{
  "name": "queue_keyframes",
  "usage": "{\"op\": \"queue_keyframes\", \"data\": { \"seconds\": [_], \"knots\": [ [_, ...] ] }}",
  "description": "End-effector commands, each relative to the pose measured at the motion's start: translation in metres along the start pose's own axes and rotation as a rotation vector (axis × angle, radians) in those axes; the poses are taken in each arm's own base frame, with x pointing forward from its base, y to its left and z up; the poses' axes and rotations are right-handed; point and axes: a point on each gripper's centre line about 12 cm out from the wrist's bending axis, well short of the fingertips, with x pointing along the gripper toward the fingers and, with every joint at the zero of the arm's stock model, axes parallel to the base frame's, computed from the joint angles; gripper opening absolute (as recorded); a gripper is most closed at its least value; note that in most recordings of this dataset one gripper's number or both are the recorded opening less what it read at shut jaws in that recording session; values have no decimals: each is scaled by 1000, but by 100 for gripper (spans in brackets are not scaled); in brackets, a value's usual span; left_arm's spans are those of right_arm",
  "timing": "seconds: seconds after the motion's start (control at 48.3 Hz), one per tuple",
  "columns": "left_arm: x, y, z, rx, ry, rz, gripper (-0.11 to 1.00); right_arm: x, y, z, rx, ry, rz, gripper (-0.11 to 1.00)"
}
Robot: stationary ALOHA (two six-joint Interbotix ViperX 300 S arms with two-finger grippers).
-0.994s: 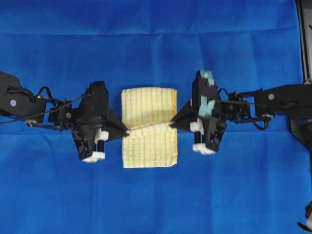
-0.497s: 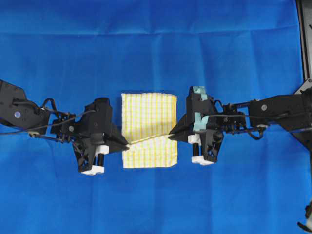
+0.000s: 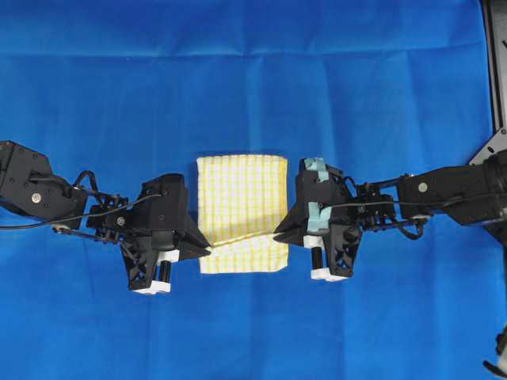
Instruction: Fold the yellow towel.
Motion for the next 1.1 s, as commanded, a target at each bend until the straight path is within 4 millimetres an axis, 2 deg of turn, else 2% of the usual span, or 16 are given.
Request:
{"op": "queue_keyframes", "data": {
  "seconds": [0.0, 0.103, 0.145, 0.207, 0.331, 0.393, 0.497, 0.58, 0.683, 0.931, 1.076],
  "knots": [
    [-2, -6, 7, 11, -22, -15, 7, -1, 5, 5, -6, -6, 9, 7],
    [-2, -7, 7, 10, -23, -16, 7, -1, 5, 4, -5, 7, 7, 10],
    [-2, -7, 8, 12, -25, -16, 7, -1, 5, 4, -7, 9, 6, 16],
    [-2, -7, 9, 12, -26, -17, 9, -1, 5, 5, -7, 8, 7, 31],
    [-7, -9, 14, 14, -35, -21, 36, -3, 7, 8, -9, 0, 12, 68],
    [-13, -10, 18, 14, -37, -23, 48, -7, 10, 11, -20, -9, 19, 80],
    [-32, -16, 31, 20, -52, -35, 59, -23, 13, 17, -37, -27, 30, 78],
    [-48, -20, 38, 22, -61, -44, 59, -37, 15, 22, -58, -40, 38, 74],
    [-68, -21, 44, 24, -84, -53, 59, -56, 16, 25, -94, -59, 45, 74],
    [-115, -20, 43, 29, -167, -74, 59, -109, 12, 18, -142, -134, 66, 74],
    [-152, -17, 39, 27, -257, -96, 59, -140, 7, 10, -153, -194, 84, 74]
  ]
}}
